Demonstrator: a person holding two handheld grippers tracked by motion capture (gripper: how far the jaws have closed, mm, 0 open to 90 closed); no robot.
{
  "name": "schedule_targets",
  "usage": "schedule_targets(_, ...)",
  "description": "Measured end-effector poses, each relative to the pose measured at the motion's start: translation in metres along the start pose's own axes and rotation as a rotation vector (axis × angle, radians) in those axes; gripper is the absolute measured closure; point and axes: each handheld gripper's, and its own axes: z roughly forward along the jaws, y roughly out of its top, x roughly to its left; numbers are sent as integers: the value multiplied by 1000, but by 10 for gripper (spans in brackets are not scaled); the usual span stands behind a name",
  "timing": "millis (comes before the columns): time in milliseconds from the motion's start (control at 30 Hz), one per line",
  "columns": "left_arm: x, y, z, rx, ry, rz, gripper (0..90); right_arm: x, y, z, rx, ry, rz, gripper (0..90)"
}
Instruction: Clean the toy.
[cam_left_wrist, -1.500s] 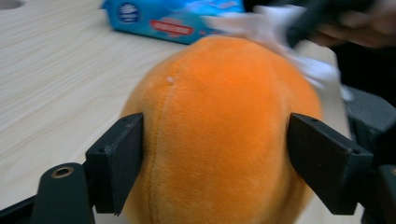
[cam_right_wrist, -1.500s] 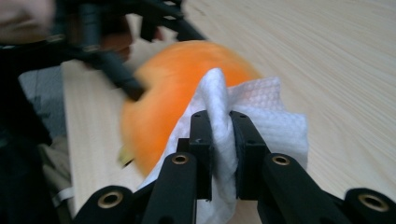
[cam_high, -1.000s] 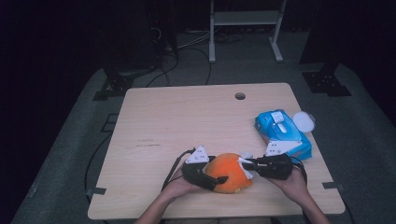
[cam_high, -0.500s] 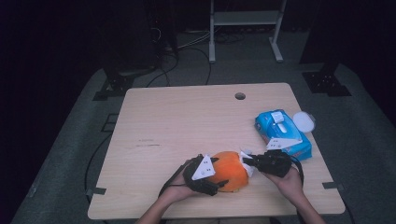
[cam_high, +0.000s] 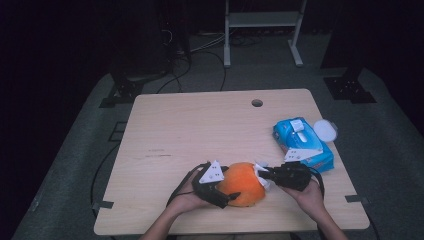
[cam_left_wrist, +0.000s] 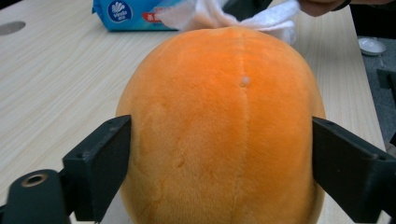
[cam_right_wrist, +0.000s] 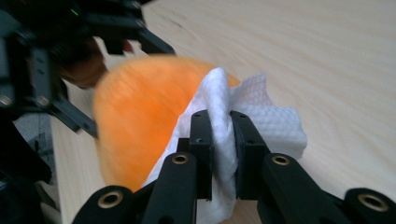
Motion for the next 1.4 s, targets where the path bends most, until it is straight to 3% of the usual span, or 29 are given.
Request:
schedule_targets(100,0,-1,1,-9,-3,-7,115,-6,-5,2,44,-15,35,798)
schedule_targets(200,-1,0,2,-13,-5,-14,101,-6,-4,-1,60,-30,22,798)
schedule_targets(333,-5,1,6,-25,-1,-1,90,12,12,-6,-36,55,-43,797)
schedule_targets(433,-5,1,5,-18,1,4,91,24,17,1,-11,37,-107,797)
schedule_targets(533,-2,-1,5,-31,-10,-11,92,13,11,4,5,46,-74,798)
schedule_targets(600,-1,-1,5,-29,-9,-17,92,5,7,1,12,30,-46,798)
schedule_targets(667,-3,1,5,-21,-5,-8,91,0,3,-2,43,-24,-39,798)
schedule_targets(733,-5,2,7,-16,-2,-4,81,0,4,-4,31,-23,-23,798)
schedule_targets(833,-6,3,10,-32,-3,-2,78,14,14,-5,-27,22,-72,797)
schedule_targets(933,-3,3,8,-38,-16,-17,75,25,19,3,8,9,-134,797)
schedule_targets(1100,5,5,-7,-89,-28,-63,79,14,12,1,22,-4,-112,797)
schedule_targets(1167,8,3,-8,-86,-37,-73,130,12,11,-3,16,-14,-102,797)
schedule_targets(1267,2,4,1,-60,-34,-50,178,19,16,-5,-2,-4,-119,797)
schedule_targets(1333,-3,8,3,-49,-28,-22,178,31,22,-3,-28,36,-148,797)
schedule_targets(1400,-5,8,3,-43,-22,-2,177,38,26,0,-19,34,-181,797)
